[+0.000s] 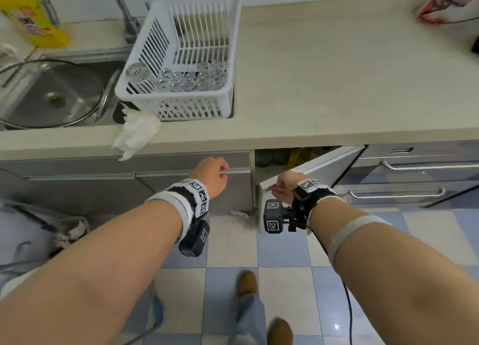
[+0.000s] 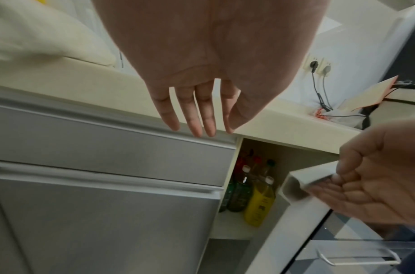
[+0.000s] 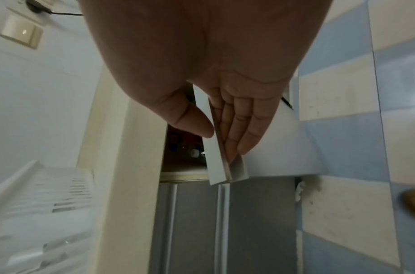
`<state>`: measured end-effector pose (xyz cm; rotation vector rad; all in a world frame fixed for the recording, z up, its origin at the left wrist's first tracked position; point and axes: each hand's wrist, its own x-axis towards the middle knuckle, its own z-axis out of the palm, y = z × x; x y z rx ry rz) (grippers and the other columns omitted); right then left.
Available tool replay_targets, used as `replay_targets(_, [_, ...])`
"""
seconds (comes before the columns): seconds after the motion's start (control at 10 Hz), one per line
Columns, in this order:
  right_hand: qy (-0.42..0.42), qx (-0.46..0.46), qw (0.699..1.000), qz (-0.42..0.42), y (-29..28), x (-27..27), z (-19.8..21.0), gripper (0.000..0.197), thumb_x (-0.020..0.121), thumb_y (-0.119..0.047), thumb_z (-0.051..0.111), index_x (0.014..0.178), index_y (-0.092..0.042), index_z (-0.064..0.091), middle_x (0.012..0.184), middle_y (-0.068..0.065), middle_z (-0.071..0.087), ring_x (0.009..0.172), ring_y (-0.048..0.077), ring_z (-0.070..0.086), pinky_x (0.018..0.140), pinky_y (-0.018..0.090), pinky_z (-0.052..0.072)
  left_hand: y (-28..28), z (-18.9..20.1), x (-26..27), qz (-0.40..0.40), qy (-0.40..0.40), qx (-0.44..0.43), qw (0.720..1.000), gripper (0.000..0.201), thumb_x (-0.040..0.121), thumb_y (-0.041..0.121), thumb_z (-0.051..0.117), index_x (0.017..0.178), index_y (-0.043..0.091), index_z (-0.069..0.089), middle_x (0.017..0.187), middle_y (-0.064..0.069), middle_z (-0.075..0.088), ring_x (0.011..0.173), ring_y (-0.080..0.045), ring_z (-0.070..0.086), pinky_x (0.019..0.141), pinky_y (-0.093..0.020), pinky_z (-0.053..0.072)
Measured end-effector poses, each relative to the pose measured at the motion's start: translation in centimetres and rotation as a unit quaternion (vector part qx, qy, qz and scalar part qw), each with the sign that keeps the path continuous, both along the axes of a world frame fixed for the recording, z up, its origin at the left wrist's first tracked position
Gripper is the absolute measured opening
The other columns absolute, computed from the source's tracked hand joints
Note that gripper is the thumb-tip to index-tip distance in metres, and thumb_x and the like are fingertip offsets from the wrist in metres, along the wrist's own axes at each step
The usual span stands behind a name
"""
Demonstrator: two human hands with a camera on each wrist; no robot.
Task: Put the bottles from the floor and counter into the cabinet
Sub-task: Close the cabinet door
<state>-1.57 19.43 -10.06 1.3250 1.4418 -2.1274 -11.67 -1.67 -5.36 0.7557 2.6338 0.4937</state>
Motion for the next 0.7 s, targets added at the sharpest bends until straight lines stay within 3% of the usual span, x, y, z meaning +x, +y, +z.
replay_targets(0.1, [0.025, -0.01, 0.998, -0.054, 0.1, -3.3, -0.4, 0.006, 0.093, -0.008, 0.047, 0.095, -0.012, 0.05, 0.135, 0.016, 0.057, 0.083, 0.018, 0.068, 0.056, 0.022, 0.056, -0.2, -0.4, -2.0, 0.009, 0.0, -0.01, 1.0, 0.023, 0.09, 0.017, 0.055, 0.108, 0.023, 0.066, 0.116, -0.004, 0.063, 0.107, -0.024, 0.062, 0.098, -0.04, 0.049])
replay_targets(0.2, [0.024, -0.035, 0.994, -0.099, 0.1, -5.9, 0.4, 0.017, 0.093, 0.002, 0.042, 0.081, -0.01, 0.047, 0.128, 0.018, 0.062, 0.077, 0.019, 0.067, 0.056, 0.026, 0.057, -0.6, -0.6, -3.6, 0.012, -0.006, -0.006, 1.0, 0.024, 0.09, 0.017, 0.054, 0.11, 0.023, 0.066, 0.119, -0.002, 0.065, 0.109, -0.023, 0.062, 0.098, -0.042, 0.051])
replay_targets(0.3, [0.026, -0.076, 0.987, -0.14, 0.6, -7.6, 1.1, 0.019, 0.093, 0.004, 0.038, 0.079, -0.005, 0.047, 0.124, 0.022, 0.063, 0.075, 0.021, 0.065, 0.054, 0.026, 0.058, -0.5, 0.0, -4.4, 0.026, -0.011, -0.011, 1.0, 0.025, 0.091, 0.014, 0.053, 0.111, 0.02, 0.066, 0.118, -0.003, 0.064, 0.108, -0.022, 0.062, 0.098, -0.04, 0.05])
replay_targets(0.4, [0.045, -0.099, 0.985, -0.134, 1.1, -8.5, 1.8, 0.015, 0.097, -0.002, 0.038, 0.086, -0.008, 0.047, 0.144, 0.016, 0.049, 0.091, 0.021, 0.065, 0.061, 0.025, 0.059, -0.1, 0.3, -4.8, 0.041, -0.006, -0.013, 0.999, 0.025, 0.092, 0.013, 0.052, 0.111, 0.019, 0.066, 0.118, -0.002, 0.063, 0.107, -0.021, 0.061, 0.098, -0.037, 0.049])
replay_targets(0.5, [0.007, -0.082, 0.994, -0.068, 2.2, -7.5, 3.0, 0.02, 0.096, 0.003, 0.036, 0.084, -0.003, 0.051, 0.12, 0.018, 0.065, 0.096, 0.028, 0.067, 0.083, 0.035, 0.057, 0.7, 1.3, -3.9, 0.064, -0.014, -0.012, 0.998, 0.024, 0.092, 0.013, 0.052, 0.11, 0.02, 0.066, 0.118, -0.002, 0.064, 0.106, -0.02, 0.062, 0.095, -0.035, 0.05])
replay_targets(0.6, [-0.008, 0.014, 0.998, 0.065, 3.3, -5.5, 5.6, 0.018, 0.096, -0.008, 0.047, 0.088, -0.001, 0.061, 0.099, 0.013, 0.07, 0.081, 0.025, 0.072, 0.076, 0.04, 0.06, 2.1, 2.8, -2.2, 0.081, -0.008, 0.0, 0.997, 0.027, 0.093, 0.013, 0.05, 0.114, 0.019, 0.066, 0.117, 0.0, 0.064, 0.102, -0.018, 0.062, 0.09, -0.029, 0.048])
replay_targets(0.7, [0.03, 0.152, 0.975, 0.158, 4.7, -3.1, 8.2, 0.017, 0.094, -0.012, 0.051, 0.1, -0.005, 0.065, 0.1, 0.011, 0.071, 0.076, 0.021, 0.072, 0.078, 0.038, 0.06, 3.7, 5.2, 0.8, 0.105, -0.002, 0.026, 0.994, 0.027, 0.094, 0.013, 0.049, 0.117, 0.018, 0.064, 0.116, 0.0, 0.065, 0.1, -0.017, 0.062, 0.085, -0.028, 0.047])
